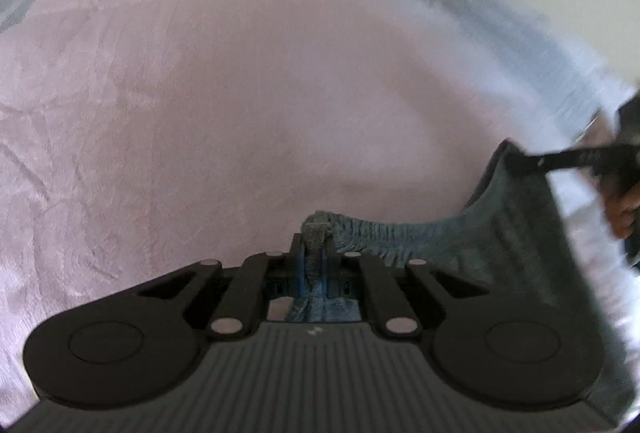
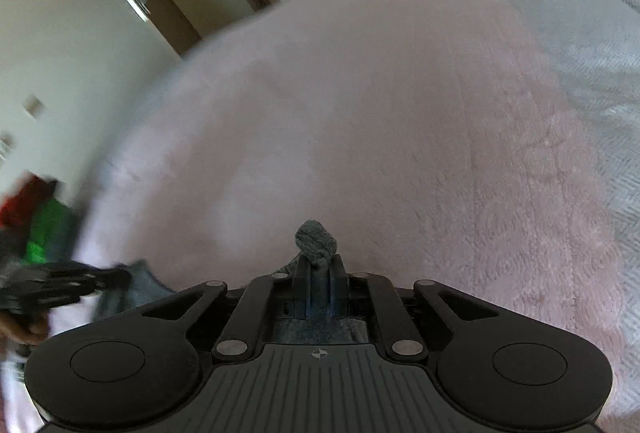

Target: Fold clothes

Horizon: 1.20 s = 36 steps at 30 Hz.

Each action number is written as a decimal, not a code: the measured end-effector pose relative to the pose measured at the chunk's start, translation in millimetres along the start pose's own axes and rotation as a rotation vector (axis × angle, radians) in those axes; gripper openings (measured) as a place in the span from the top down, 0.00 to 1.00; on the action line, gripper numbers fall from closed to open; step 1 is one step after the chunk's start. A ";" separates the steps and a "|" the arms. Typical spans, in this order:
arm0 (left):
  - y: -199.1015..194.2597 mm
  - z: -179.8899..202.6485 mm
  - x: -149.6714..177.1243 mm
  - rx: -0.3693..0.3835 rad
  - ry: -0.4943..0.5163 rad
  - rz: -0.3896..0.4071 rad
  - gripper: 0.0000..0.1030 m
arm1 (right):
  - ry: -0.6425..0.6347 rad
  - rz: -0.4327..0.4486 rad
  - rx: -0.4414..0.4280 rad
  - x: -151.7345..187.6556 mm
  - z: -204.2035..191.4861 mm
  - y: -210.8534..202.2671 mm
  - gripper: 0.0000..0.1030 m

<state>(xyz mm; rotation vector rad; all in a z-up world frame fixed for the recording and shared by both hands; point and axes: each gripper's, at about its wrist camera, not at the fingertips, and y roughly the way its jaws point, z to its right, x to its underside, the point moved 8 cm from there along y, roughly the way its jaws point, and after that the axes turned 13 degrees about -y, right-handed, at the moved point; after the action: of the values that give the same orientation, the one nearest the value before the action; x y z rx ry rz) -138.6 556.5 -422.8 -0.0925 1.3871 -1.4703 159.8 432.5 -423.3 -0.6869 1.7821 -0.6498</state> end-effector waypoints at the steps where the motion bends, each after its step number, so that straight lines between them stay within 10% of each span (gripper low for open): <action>1: 9.3 -0.6 5.1 -0.035 0.020 -0.006 0.94 | -0.017 -0.032 0.018 4.7 -2.7 10.1 0.71; 2: 16.2 -3.5 11.6 -0.080 0.039 -0.014 0.93 | -0.023 -0.055 0.040 8.0 -3.9 14.0 0.41; 4: 14.1 -9.6 18.5 -0.116 0.029 -0.018 0.86 | -0.028 -0.016 0.063 10.7 -4.8 2.0 0.26; 11: -17.8 -17.3 23.6 -0.092 -0.122 -0.092 0.63 | 0.117 -0.012 0.062 44.5 16.4 -50.4 0.26; 18: -75.8 -27.8 63.1 -0.167 -0.169 -0.133 0.64 | 0.359 -0.057 0.101 137.0 32.2 -152.2 0.27; 21: -111.2 -32.4 94.8 -0.198 -0.273 -0.139 0.65 | 0.534 -0.071 0.070 195.3 22.7 -202.5 0.45; 27: -163.7 -18.4 159.3 -0.201 -0.503 -0.142 0.65 | 0.820 -0.004 -0.015 259.0 1.8 -234.2 0.46; 31: -176.5 -8.8 180.1 -0.191 -0.591 -0.141 0.65 | 0.927 0.046 -0.055 263.4 5.5 -216.6 0.87; 36: -192.9 -6.6 192.8 -0.220 -0.604 -0.113 0.65 | 0.722 0.174 0.088 226.8 13.8 -259.8 0.98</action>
<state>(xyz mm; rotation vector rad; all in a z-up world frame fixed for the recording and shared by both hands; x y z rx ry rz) -344.1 380.4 -388.5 -0.7057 1.0445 -1.2305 149.0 89.5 -386.7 -0.2310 2.4183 -0.9224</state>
